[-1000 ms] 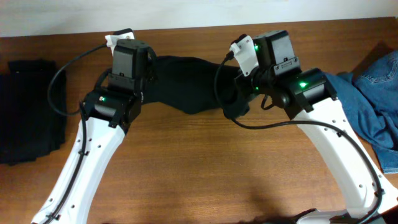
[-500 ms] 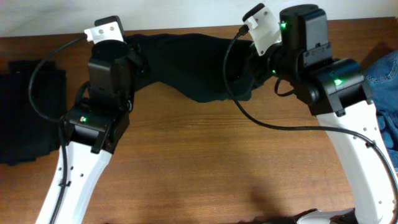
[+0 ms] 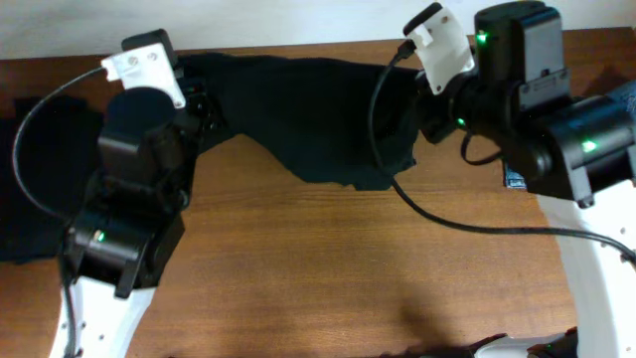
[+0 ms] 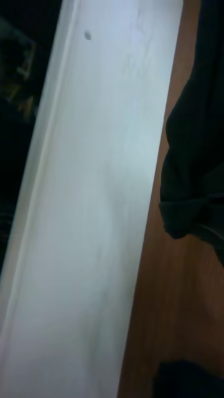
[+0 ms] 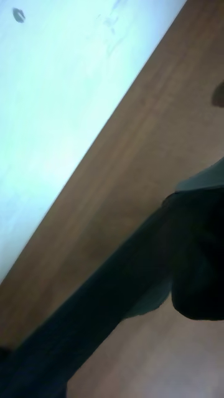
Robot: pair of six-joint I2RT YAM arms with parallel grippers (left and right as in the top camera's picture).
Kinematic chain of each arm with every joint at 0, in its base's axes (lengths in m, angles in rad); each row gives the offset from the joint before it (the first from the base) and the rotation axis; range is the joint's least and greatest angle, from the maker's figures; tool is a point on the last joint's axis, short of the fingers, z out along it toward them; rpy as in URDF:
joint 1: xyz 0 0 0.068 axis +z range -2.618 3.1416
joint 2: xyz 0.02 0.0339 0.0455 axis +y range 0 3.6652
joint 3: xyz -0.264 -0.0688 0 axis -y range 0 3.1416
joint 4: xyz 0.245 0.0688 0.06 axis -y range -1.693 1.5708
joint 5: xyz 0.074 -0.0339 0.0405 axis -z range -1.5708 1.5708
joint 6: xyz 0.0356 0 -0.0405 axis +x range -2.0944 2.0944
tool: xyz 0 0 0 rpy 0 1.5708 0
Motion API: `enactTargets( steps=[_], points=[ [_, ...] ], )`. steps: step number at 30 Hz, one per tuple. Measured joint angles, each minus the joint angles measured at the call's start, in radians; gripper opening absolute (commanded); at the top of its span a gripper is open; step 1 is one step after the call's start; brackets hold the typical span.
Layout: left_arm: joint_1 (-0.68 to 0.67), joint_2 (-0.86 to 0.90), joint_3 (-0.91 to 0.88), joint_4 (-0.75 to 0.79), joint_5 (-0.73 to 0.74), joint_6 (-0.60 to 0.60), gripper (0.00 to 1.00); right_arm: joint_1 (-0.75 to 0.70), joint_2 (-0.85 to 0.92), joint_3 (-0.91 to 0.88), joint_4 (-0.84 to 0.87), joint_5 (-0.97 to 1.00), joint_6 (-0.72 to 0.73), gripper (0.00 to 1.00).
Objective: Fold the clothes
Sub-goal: 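Lift the shirt with both grippers and stretch it apart left-right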
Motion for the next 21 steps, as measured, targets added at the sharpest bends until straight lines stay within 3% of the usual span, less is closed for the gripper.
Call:
enactTargets(
  steps=[10, 21],
  points=[
    [0.0, -0.029, 0.0, -0.199, 0.083, 0.002, 0.01, 0.0, -0.032, 0.032, -0.16, -0.004, 0.0, 0.04],
    [0.0, -0.084, 0.0, -0.309, 0.105, -0.022, 0.01, 0.0, -0.069, 0.033, -0.252, -0.029, 0.0, 0.04]
  ],
)
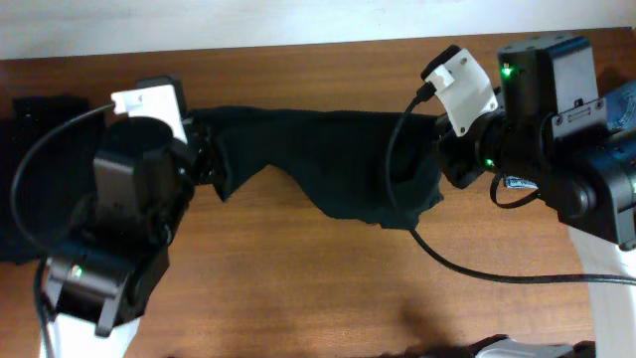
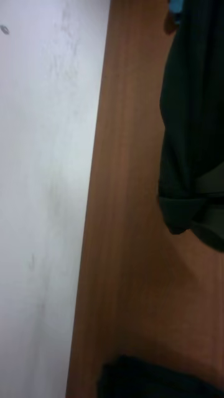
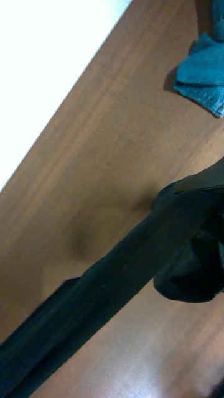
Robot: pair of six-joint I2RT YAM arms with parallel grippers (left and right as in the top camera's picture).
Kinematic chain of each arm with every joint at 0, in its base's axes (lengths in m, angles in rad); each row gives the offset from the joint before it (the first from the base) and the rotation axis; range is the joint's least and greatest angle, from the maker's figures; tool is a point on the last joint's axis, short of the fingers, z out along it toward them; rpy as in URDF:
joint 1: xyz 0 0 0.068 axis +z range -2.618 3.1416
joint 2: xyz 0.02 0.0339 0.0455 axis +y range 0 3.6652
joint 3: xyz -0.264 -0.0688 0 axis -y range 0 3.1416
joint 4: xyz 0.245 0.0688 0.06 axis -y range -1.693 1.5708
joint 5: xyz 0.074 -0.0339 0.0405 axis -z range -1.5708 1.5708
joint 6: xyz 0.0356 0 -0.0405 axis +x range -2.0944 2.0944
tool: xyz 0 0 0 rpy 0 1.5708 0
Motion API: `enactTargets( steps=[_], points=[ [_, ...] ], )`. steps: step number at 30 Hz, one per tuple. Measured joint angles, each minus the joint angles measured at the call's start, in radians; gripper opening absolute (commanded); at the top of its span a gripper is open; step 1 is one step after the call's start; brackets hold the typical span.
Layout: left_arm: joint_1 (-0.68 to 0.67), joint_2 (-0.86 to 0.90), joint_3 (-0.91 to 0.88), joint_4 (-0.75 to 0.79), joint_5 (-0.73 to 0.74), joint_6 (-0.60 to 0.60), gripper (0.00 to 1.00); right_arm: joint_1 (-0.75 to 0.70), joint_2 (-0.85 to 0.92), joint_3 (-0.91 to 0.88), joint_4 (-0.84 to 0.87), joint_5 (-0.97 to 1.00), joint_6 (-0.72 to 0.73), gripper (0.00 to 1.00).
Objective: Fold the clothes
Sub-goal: 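Lift the shirt with both grippers and stretch it apart left-right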
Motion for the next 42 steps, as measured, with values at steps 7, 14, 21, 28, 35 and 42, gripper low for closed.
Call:
enactTargets(
  steps=[7, 14, 21, 28, 35, 42],
  points=[
    [0.0, -0.052, 0.0, -0.02, 0.0, -0.014, 0.01, 0.0, 0.0, 0.0, -0.025, -0.023, 0.0, 0.04],
    [0.0, -0.061, 0.0, -0.041, 0.003, -0.015, 0.01, 0.0, 0.0, 0.0, -0.032, -0.03, 0.0, 0.04],
    [0.0, -0.064, 0.0, -0.045, 0.015, -0.018, 0.01, 0.0, 0.0, 0.0, -0.035, -0.03, 0.0, 0.04],
    [0.0, -0.072, 0.0, -0.069, 0.025, -0.018, 0.01, 0.0, -0.005, 0.0, -0.047, -0.03, 0.0, 0.04],
    [0.0, -0.082, 0.0, -0.095, 0.036, -0.018, 0.01, 0.0, -0.029, 0.0, -0.053, -0.03, 0.0, 0.04],
    [0.0, -0.119, 0.0, -0.12, 0.045, -0.042, 0.01, 0.0, -0.043, 0.0, -0.081, -0.042, 0.0, 0.04]
  ],
)
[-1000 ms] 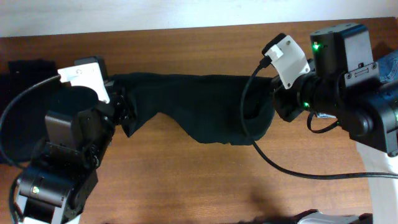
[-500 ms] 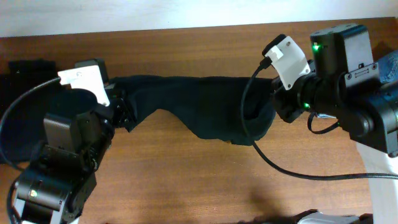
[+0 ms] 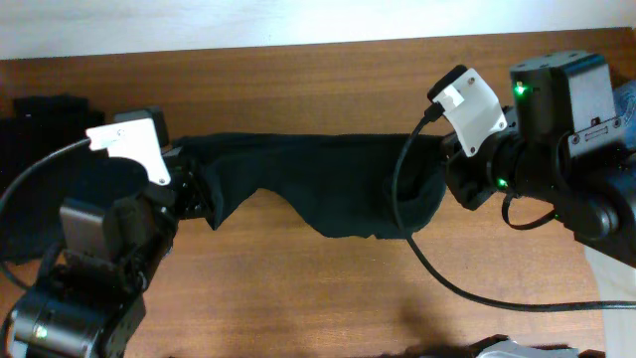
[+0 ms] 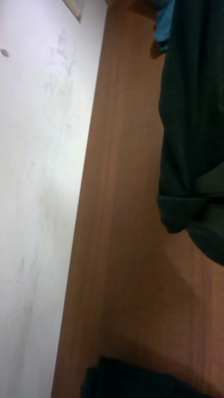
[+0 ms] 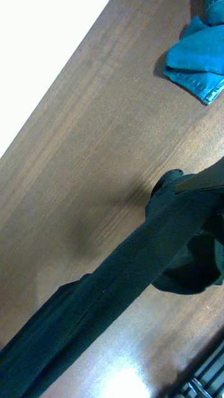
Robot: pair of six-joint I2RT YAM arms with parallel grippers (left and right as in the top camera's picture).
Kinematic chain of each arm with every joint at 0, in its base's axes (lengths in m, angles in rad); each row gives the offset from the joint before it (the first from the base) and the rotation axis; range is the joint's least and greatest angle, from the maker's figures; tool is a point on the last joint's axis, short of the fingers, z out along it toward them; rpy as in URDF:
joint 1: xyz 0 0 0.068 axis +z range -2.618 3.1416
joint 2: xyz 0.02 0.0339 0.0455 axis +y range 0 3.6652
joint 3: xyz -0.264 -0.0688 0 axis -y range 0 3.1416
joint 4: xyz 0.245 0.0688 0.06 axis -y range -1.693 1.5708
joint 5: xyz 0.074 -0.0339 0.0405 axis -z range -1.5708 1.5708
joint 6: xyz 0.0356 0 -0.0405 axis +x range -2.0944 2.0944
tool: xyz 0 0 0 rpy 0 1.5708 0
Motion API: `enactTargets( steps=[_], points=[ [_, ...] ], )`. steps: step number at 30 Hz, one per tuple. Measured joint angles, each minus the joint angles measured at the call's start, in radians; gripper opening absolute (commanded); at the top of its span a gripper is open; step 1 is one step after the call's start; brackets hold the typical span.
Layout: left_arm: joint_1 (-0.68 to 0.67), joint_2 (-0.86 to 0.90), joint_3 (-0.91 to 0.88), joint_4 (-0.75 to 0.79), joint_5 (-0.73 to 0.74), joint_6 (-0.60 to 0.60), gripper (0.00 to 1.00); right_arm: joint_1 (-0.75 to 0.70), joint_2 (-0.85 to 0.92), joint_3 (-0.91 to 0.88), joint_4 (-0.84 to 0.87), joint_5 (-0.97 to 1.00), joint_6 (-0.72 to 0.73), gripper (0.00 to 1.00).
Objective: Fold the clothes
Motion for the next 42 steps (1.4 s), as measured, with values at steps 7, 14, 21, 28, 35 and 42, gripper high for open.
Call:
enactTargets(
  steps=[7, 14, 21, 28, 35, 42],
  points=[
    [0.0, -0.017, 0.0, 0.001, -0.001, -0.021, 0.01, 0.0, 0.0, 0.0, -0.001, -0.018, 0.0, 0.04],
    [0.0, 0.1, 0.001, 0.116, -0.028, -0.02, 0.01, 0.0, 0.021, 0.006, 0.068, -0.01, -0.003, 0.04],
    [0.001, 0.304, 0.0, 0.471, -0.106, 0.025, 0.01, -0.001, 0.143, 0.009, 0.261, 0.074, -0.034, 0.04],
    [0.002, 0.448, 0.0, 0.828, -0.15, 0.19, 0.01, -0.005, 0.274, 0.009, 0.588, 0.177, -0.112, 0.04],
    [0.034, 0.522, 0.0, 0.803, -0.216, 0.292, 0.01, -0.005, 0.306, 0.009, 0.68, 0.207, -0.178, 0.04],
    [0.045, 0.524, 0.001, 0.625, -0.227, 0.317, 0.01, -0.005, 0.307, 0.01, 0.474, 0.205, -0.202, 0.04]
  ],
)
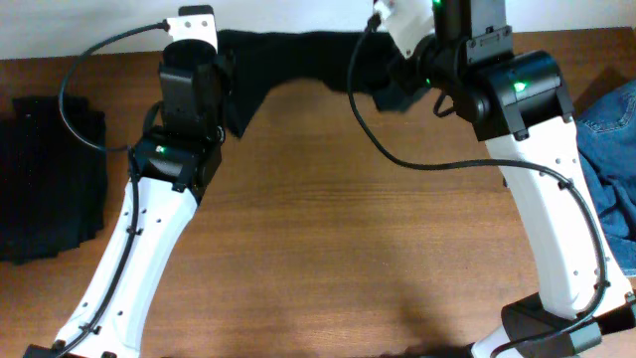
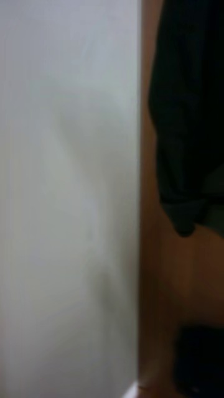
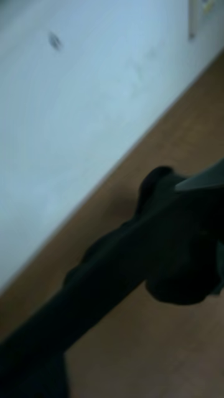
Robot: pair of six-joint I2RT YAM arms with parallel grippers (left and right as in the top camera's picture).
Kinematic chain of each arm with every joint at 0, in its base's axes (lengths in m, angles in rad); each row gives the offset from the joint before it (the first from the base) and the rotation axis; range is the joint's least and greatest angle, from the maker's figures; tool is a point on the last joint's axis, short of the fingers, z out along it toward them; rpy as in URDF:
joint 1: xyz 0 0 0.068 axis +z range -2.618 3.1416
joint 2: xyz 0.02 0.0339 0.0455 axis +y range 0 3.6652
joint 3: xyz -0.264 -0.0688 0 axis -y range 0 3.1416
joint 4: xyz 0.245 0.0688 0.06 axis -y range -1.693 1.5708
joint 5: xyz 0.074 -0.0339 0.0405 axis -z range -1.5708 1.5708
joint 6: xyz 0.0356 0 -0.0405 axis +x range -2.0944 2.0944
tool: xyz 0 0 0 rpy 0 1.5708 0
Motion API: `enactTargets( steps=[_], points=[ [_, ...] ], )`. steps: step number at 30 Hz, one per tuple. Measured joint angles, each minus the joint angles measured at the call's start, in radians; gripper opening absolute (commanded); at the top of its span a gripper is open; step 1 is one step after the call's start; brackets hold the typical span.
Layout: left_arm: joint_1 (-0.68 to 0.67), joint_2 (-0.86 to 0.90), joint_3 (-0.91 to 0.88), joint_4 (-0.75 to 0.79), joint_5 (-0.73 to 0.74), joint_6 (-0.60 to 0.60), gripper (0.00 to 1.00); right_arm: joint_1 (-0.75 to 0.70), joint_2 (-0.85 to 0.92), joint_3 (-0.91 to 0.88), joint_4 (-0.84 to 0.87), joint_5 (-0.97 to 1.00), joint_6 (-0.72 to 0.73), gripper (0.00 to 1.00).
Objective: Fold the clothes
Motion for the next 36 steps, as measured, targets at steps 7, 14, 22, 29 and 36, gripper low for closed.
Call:
enactTargets(
  steps=[7, 14, 22, 29, 36],
  points=[
    [-0.025, -0.055, 0.0, -0.18, 0.0, 0.002, 0.01, 0.0, 0.0, 0.0, -0.241, -0.062, -0.007, 0.04],
    [-0.069, -0.169, 0.001, -0.446, 0.017, -0.05, 0.01, 0.0, 0.0, 0.0, -0.448, -0.22, -0.007, 0.04],
    [-0.08, -0.178, 0.001, -0.608, 0.117, -0.158, 0.01, 0.0, 0.0, -0.025, -0.53, -0.383, -0.007, 0.04],
    [-0.08, -0.178, 0.001, -0.604, 0.156, -0.193, 0.01, 0.0, 0.0, -0.212, -0.337, -0.413, -0.009, 0.04],
    [-0.08, -0.178, 0.001, -0.602, 0.159, -0.204, 0.01, 0.0, 0.0, -0.449, -0.014, -0.417, -0.008, 0.04]
  ],
)
